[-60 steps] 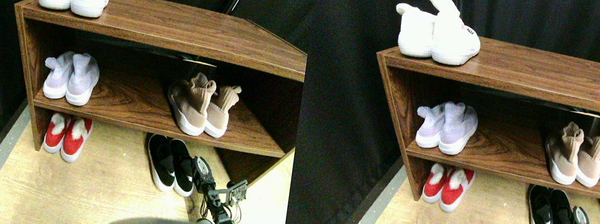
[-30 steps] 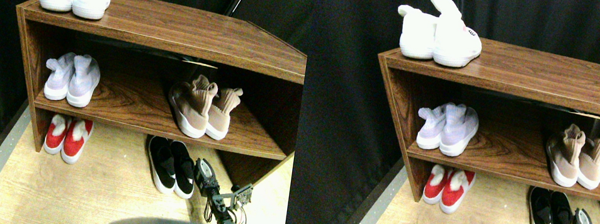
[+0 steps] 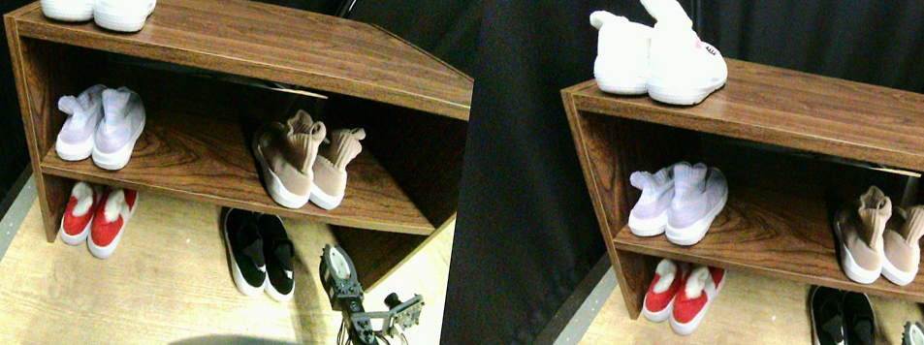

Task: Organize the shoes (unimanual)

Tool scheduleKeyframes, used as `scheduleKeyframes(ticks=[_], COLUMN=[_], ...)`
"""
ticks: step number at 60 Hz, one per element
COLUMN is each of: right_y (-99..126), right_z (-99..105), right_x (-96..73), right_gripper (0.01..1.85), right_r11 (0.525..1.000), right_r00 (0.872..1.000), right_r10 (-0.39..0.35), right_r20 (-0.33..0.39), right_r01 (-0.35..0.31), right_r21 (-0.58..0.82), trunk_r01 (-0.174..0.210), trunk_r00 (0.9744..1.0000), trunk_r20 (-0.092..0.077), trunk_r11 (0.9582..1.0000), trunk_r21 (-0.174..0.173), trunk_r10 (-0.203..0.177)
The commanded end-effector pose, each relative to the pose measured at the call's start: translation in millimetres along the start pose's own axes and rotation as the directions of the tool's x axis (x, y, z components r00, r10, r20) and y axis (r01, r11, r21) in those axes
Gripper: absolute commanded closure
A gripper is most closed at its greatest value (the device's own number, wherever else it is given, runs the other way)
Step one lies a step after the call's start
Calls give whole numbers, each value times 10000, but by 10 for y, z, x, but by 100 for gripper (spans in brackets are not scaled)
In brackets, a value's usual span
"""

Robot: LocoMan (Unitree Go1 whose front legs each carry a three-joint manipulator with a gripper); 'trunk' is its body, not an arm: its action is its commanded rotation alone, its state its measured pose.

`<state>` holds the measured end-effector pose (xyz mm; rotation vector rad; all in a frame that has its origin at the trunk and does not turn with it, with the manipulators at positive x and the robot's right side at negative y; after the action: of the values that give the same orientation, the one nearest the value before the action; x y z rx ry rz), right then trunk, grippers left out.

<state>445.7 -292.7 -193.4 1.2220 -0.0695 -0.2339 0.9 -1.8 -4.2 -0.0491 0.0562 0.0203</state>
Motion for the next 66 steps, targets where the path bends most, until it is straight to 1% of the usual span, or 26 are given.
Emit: scheduleKeyframes(ticks=[1,3,9,11,15,17,20,22,25,28,29,31,33,34,35,36,37,39,41,42,43,45,46,51,60,66], right_y=[154,162,293,306,384,414,487,499,569,618,618,671,714,742,756,789,823,872,886,948,948,995,1024,1103,1187,1216], right_z=[52,58,123,128,165,180,205,208,216,216,216,209,203,196,193,184,175,162,159,141,141,122,108,58,-41,-89], right_x=[-110,-122,-330,-351,-481,-533,-654,-673,-772,-834,-834,-898,-940,-960,-971,-996,-1022,-1059,-1070,-1115,-1115,-1141,-1149,-1160,-1135,-1131], right_gripper=[180,180,180,180,180,180,180,180,180,180,180,180,180,180,180,180,180,180,180,180,180,180,180,180,180,180], right_r11=[9955,9951,9918,9912,9871,9829,9817,9805,9695,9679,9679,9603,9561,9517,9499,9484,9479,9484,9488,9468,9468,9451,9418,9297,9277,9276], right_r00=[9956,9951,9915,9908,9857,9799,9774,9758,9630,9601,9601,9516,9473,9402,9373,9349,9320,9289,9294,9265,9265,9238,9175,9012,8960,8958], right_r10=[936,981,1280,1325,1600,1838,1897,1949,2350,2444,2444,2690,2813,2967,3026,3081,3111,3112,3096,3134,3134,3169,3258,3506,3539,3525], right_r20=[-70,-100,-225,-274,-521,-778,-937,-996,-1318,-1362,-1362,-1486,-1532,-1673,-1728,-1761,-1860,-2009,-2008,-2084,-2084,-2149,-2280,-2546,-2683,-2707], right_r01=[-936,-982,-1281,-1325,-1597,-1841,-1904,-1966,-2420,-2500,-2500,-2768,-2904,-3057,-3114,-3163,-3184,-3171,-3158,-3218,-3218,-3265,-3361,-3676,-3727,-3727], right_r21=[-110,-120,-31,16,110,40,9,-76,-394,-253,-253,-341,-399,-301,-254,-201,-95,30,13,-68,-68,-101,-66,-209,-208,-255], trunk_r01=[120,138,193,207,251,264,298,306,318,336,336,346,348,351,349,349,346,337,322,322,322,280,263,229,102,37], trunk_r00=[9997,9996,9994,9993,9990,9989,9986,9984,9981,9974,9974,9970,9967,9964,9961,9961,9955,9952,9949,9949,9949,9941,9939,9932,9923,9924], trunk_r20=[223,234,285,303,373,388,446,472,528,628,628,691,726,766,808,808,880,923,960,960,960,1053,1076,1144,1235,1232], trunk_r11=[9999,9999,9998,9998,9997,9996,9995,9995,9995,9994,9994,9994,9994,9994,9994,9994,9994,9994,9995,9995,9995,9996,9996,9997,9996,9995], trunk_r21=[-1,13,39,40,64,65,72,74,78,87,87,82,78,70,62,62,45,15,-10,-10,-10,-58,-72,-111,-249,-298], trunk_r10=[-120,-138,-194,-208,-253,-266,-301,-309,-322,-341,-341,-350,-352,-355,-353,-353,-348,-337,-319,-319,-319,-272,-254,-214,-71,0])
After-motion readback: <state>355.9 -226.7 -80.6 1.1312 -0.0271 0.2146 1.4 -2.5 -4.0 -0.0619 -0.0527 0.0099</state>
